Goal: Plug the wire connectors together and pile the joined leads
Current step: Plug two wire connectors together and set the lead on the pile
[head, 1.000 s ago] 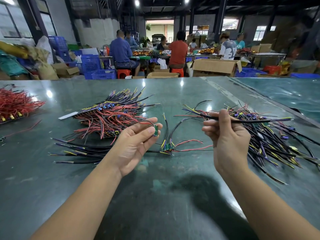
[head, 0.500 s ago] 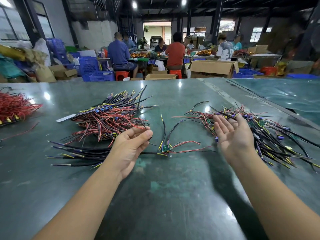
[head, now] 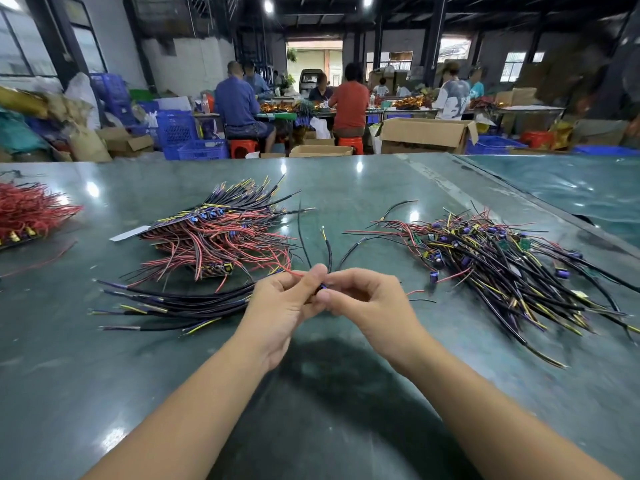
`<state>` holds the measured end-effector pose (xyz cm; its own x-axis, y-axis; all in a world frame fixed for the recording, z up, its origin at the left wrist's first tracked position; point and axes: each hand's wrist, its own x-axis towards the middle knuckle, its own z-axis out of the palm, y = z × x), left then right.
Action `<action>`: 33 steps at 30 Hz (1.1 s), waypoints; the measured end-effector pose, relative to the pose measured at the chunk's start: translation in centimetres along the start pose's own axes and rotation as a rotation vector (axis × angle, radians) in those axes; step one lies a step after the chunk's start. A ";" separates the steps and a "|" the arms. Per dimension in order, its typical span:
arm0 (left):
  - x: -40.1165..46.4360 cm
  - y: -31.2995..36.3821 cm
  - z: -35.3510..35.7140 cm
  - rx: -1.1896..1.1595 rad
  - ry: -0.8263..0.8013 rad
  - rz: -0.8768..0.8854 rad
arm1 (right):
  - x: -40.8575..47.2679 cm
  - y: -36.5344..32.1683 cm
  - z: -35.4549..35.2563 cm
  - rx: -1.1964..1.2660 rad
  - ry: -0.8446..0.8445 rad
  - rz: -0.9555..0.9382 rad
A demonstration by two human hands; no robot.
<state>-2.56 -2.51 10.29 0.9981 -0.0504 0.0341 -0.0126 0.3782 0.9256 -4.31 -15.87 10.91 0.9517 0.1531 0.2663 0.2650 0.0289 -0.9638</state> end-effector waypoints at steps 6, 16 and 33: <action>0.4 -0.2 -0.5 0.226 0.097 0.093 | -0.2 -0.2 -0.1 0.061 0.014 0.075; 2.0 3.3 -3.2 -0.252 0.391 0.113 | -0.2 -0.5 -1.7 0.040 -0.180 0.157; 2.3 2.9 -3.9 -0.360 0.272 0.074 | 2.9 -1.2 -8.9 0.074 0.662 -0.051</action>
<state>-0.11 2.09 11.57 0.9753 0.2152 -0.0496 -0.1109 0.6715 0.7326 -0.51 -24.21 12.97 0.8390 -0.4881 0.2406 0.3232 0.0914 -0.9419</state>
